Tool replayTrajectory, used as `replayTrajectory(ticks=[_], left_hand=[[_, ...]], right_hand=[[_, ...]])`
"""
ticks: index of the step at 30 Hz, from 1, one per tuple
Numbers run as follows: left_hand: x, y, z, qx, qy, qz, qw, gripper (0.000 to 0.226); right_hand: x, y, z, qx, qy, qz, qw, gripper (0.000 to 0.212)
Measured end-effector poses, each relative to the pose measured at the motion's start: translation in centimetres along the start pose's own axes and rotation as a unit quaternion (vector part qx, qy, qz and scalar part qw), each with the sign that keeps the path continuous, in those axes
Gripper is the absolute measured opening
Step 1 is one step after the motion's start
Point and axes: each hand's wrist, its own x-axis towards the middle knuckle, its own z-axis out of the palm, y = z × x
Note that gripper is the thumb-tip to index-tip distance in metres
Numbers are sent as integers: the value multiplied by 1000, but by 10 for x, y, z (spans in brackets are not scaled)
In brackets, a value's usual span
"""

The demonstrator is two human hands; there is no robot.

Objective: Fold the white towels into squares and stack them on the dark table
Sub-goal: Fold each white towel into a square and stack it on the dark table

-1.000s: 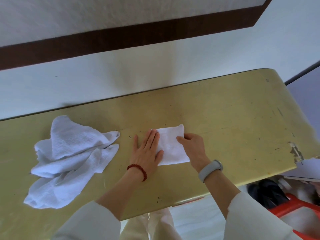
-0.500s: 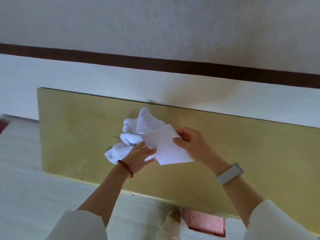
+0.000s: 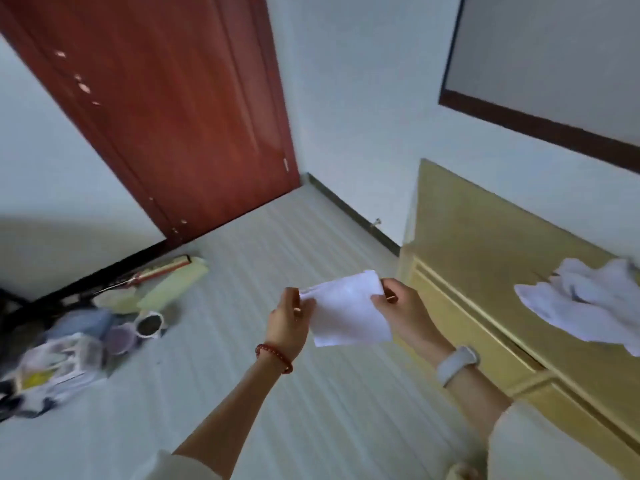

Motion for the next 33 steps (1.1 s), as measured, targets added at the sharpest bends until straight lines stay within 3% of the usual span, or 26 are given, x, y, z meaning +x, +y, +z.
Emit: replayTrajectory(ticks=[5,10,16,22,29,33], left_hand=[[-45,-96,-192,139,228,-40,963,15],[-86,-176,-328,104,352,-135,920,19],[-99,-281,-459,90,407,-253,873,21],[-84,-381,-602,92,400,-345,844,26],[-102,-470,-731,103,383,-384,834,43],[-113,-522,-808,144,414,-401,804,41]], right_hand=[[-34,-137,194,-85,-47,-179,979,4],[-70,-241,345,-144,-116,-318,930,16],[-87,-323,513,-162,-250,-374,878,21],[-81,-413,692,-218,-349,-406,816,21],[-121,-513,862,-245,-475,-416,736,19],[-142,-556,948,-237,-520,-409,711,5]])
